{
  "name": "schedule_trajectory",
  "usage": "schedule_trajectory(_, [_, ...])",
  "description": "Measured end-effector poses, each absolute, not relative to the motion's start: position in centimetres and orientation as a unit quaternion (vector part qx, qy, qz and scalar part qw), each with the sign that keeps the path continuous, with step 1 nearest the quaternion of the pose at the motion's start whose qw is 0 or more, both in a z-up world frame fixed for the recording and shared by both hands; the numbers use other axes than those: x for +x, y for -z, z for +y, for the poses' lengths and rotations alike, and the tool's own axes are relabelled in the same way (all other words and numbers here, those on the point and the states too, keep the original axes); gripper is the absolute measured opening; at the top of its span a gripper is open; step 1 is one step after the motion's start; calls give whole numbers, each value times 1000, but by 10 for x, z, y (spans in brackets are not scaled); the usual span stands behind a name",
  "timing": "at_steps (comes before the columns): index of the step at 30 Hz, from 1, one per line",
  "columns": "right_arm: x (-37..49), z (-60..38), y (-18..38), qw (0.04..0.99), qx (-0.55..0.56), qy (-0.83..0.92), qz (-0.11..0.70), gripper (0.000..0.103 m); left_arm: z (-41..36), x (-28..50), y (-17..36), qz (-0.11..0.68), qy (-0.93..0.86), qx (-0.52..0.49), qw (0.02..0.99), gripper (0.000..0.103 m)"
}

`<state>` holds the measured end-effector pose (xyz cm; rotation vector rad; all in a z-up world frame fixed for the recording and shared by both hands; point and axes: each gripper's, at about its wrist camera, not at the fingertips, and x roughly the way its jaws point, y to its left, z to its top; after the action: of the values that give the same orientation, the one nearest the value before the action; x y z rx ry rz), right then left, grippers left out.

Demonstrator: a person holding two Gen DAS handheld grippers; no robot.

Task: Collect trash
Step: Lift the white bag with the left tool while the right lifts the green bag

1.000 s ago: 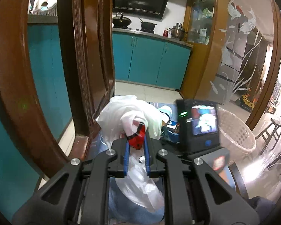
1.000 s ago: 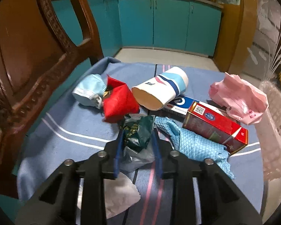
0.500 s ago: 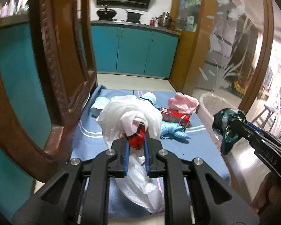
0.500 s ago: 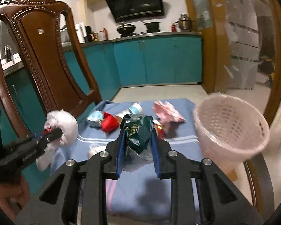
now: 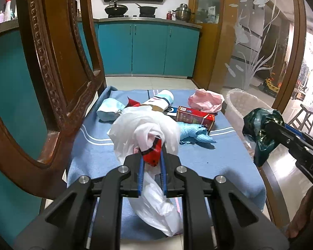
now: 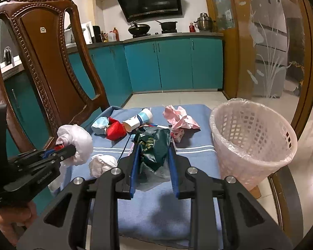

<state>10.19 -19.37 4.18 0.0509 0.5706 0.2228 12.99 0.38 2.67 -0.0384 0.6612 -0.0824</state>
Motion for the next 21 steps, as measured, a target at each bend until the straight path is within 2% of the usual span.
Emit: schedule_trajectory(21, [101, -185, -37, 950, 12, -119, 289, 27, 13, 128, -29, 323, 39, -38, 945, 14])
